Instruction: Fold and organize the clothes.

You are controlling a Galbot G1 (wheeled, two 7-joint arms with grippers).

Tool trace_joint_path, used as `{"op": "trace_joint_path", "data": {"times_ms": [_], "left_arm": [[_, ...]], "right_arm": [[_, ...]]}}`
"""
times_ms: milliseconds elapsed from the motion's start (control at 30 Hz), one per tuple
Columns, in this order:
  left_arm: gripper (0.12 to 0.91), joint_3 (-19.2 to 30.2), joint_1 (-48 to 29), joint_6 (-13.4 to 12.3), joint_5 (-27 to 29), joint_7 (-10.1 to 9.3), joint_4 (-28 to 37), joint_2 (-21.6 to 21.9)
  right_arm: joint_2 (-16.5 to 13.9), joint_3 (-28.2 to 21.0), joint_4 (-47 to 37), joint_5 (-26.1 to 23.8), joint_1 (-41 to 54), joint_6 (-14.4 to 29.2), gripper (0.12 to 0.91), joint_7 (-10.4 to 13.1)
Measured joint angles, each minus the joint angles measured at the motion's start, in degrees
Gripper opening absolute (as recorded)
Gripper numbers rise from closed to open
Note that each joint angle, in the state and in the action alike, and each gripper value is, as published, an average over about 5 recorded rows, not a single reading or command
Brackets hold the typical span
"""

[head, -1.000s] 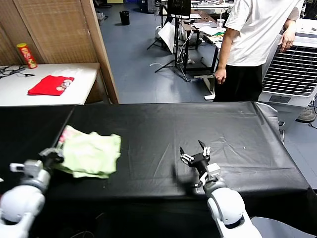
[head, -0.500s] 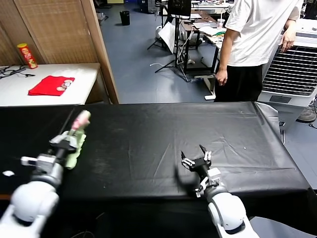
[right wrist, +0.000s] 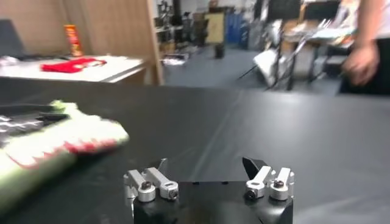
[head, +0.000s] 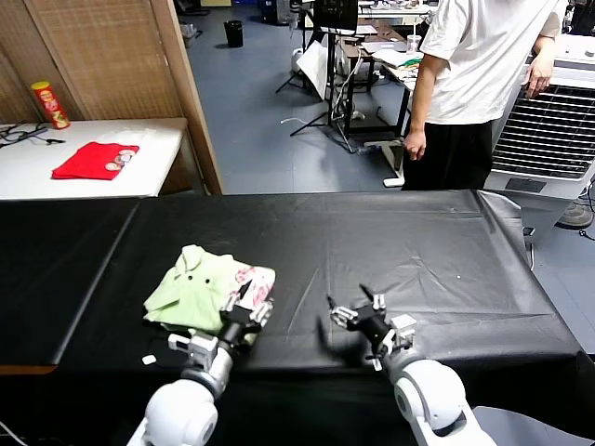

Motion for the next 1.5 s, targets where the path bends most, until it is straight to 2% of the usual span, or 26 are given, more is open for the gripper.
{"op": "trace_joint_path", "data": {"times_ms": [67,167,367,633,733,900,1067,1133,1233,1333,1400,1500], "left_arm": [[0.722,-0.1,0.5,-1.2,0.0,0.88,-0.6,0.2],[0.787,-1.0,1.4,-2.3,0.0,0.99,-1.6,0.9],[0.798,-3.9,3.6,-3.9,1.2,-0.88,-2.5,1.7],[0.798,-7.0,7.6,-6.2,3.5,-1.19,-3.0,0.7],[0.798,-8.1,9.0,-7.0,4.2,-1.31,-3.3,0.2],[0.798,-9.4,11.0,-8.3,5.3,-1.43,-3.9,-0.8],[0.798,-10.5,12.7,-9.4,6.1,-1.43,-4.3,-1.5],[0.798,-10.9,13.3,-9.9,6.3,-1.44,-4.3,-1.8],[0.798,-11.4,14.2,-10.6,6.5,-1.43,-4.1,-2.2],[0.798,-11.7,14.7,-10.8,6.6,-1.45,-3.7,-2.6],[0.798,-11.8,14.8,-10.9,6.5,-1.56,-3.5,-2.8],[0.798,-12.0,14.8,-10.8,6.0,-2.09,-3.1,-2.9]], "right_arm": [[0.3,-1.4,-0.9,3.7,1.4,-1.4,0.798,0.7],[1.4,-3.8,-3.1,8.8,4.4,-2.9,0.798,1.9],[5.2,-7.4,-9.9,17.1,11.4,-4.6,0.798,5.0],[11.1,-8.8,-18.2,24.4,17.5,-5.2,0.785,7.9],[12.7,-8.9,-20.6,24.6,18.8,-4.9,0.694,7.8],[14.6,-9.0,-24.2,22.8,20.8,-3.4,0.435,6.9],[14.6,-9.9,-27.8,16.6,22.1,0.2,0.229,3.1],[14.0,-10.5,-28.9,11.8,22.6,2.9,0.193,0.6],[12.3,-11.7,-30.2,1.1,23.5,8.7,0.172,-3.6],[9.5,-12.6,-31.1,-12.1,24.4,16.2,0.214,-7.3],[7.3,-12.8,-31.2,-20.3,24.7,21.2,0.299,-8.9],[3.1,-12.6,-30.3,-29.2,24.4,27.7,0.465,-9.4]]}}
